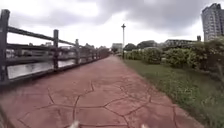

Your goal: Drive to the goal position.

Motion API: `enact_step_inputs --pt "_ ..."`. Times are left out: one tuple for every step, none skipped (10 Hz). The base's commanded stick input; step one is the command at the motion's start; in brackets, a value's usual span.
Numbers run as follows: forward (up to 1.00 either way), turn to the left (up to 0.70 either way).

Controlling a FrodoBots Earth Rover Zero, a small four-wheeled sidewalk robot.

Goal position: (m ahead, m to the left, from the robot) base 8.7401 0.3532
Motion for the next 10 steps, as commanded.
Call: enact_step_inputs --pt "0.70 0.00" --pt "0.70 0.00" --pt "0.70 0.00" --pt "0.70 0.00" --pt "0.70 0.00" --pt "0.70 0.00" --pt "0.70 0.00" --pt "0.70 0.00" --pt "0.70 0.00" --pt "0.70 0.00"
